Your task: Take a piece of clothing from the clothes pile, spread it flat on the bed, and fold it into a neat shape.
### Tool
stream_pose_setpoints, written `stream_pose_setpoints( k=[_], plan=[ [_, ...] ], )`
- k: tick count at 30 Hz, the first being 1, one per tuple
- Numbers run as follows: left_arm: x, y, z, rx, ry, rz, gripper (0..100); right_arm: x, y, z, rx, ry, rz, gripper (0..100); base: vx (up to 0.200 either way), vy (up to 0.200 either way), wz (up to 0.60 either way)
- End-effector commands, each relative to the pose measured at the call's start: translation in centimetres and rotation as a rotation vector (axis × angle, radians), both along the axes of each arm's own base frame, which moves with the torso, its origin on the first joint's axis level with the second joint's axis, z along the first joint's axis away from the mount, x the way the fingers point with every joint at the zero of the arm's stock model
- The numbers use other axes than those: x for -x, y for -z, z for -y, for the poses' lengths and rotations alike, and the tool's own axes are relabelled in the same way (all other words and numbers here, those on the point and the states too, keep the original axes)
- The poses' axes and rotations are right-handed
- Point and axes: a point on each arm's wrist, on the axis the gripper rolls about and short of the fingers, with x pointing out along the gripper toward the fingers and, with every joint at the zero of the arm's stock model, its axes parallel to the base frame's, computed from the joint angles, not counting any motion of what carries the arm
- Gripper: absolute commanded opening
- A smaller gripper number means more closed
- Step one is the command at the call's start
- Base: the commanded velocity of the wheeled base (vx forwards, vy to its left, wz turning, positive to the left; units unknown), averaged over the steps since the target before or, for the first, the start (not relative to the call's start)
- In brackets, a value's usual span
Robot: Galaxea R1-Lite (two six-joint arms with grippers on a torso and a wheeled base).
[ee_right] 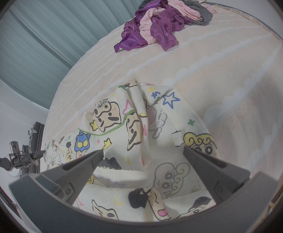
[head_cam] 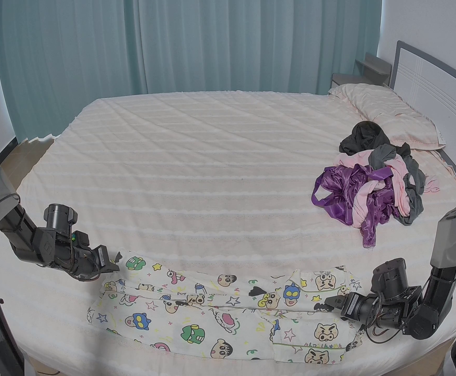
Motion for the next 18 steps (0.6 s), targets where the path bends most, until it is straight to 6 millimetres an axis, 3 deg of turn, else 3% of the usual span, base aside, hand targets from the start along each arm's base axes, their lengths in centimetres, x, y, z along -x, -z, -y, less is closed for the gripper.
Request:
stream_pose_setpoints(
  k=[1, 18],
  plan=[
    [-0.3, 0.3, 0.0, 0.001, -0.002, -0.003, 0, 0.0, -0.1, 0.0, -0.001, 0.001, 0.002, 100, 0.0, 0.0, 0.0],
    [-2.1, -1.6, -0.2, 0.019, -0.028, 0.075, 0, 0.1, 0.0, 0.0, 0.0, 0.001, -0.002, 100, 0.0, 0.0, 0.0]
  ],
)
